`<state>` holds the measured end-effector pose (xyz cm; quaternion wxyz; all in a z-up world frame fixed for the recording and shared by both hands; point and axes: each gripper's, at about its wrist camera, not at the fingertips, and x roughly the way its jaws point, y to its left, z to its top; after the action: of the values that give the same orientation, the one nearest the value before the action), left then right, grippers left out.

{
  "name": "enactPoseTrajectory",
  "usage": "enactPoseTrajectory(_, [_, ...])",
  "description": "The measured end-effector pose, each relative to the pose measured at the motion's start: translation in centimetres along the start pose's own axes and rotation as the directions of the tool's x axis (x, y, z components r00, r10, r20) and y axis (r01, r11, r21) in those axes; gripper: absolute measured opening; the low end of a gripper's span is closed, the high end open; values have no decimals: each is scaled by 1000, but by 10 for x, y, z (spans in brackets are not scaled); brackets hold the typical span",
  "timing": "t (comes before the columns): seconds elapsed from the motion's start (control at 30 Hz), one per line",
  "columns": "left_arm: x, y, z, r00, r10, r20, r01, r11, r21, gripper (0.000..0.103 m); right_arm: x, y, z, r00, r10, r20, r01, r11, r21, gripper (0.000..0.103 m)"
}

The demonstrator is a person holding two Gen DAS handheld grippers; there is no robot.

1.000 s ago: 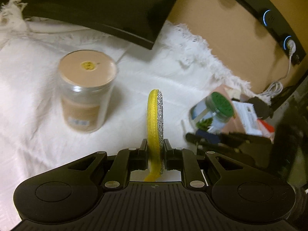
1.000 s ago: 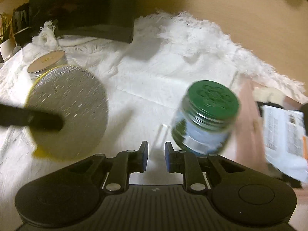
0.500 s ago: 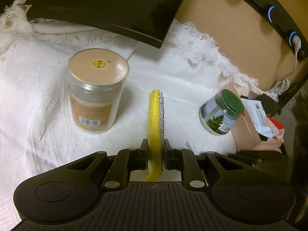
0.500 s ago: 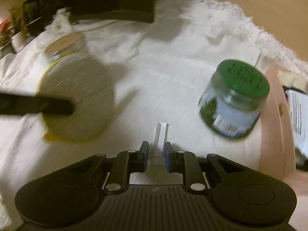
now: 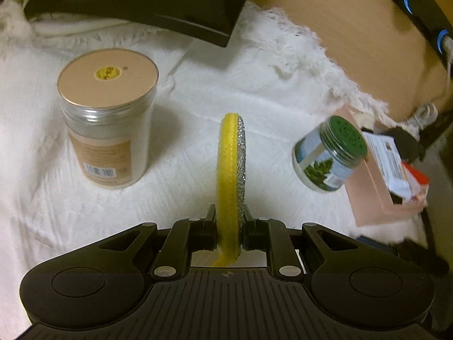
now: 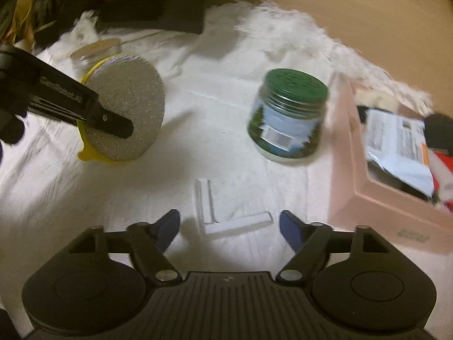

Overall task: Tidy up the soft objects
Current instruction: 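Grasp the white L-shaped piece with the right gripper and lift it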

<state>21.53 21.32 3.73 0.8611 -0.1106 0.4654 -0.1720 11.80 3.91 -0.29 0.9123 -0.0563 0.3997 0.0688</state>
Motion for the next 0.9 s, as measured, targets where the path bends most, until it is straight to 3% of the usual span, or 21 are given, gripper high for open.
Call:
enactPoseTrajectory(0.27, [1, -5, -4, 1000, 13, 20, -14, 999, 33, 17, -15, -5, -5, 998, -21, 67, 17, 998, 60, 93])
enactPoseTrajectory(0.43, [0, -5, -4, 999, 27, 25, -27, 999, 32, 17, 2, 3, 5, 999, -8, 44, 5, 997, 71, 93])
enactPoseTrajectory(0.6, [0, -5, -3, 999, 32, 24, -33, 999, 28, 17, 19, -7, 5, 999, -29, -22, 32, 988, 152, 93])
enactPoseTrajectory(0.67, [0, -4, -4, 999, 33, 23, -34, 999, 27, 17, 18, -11, 4, 999, -20, -28, 24, 988, 154, 89])
enactPoseTrajectory(0.8, [1, -4, -5, 999, 34, 21, -35, 999, 25, 18, 13, -13, 5, 999, -20, -29, 23, 991, 130, 64])
enactPoseTrajectory(0.9, [1, -4, -6, 999, 37, 21, -38, 999, 25, 18, 10, -15, 5, 1000, -14, -28, 17, 993, 120, 62])
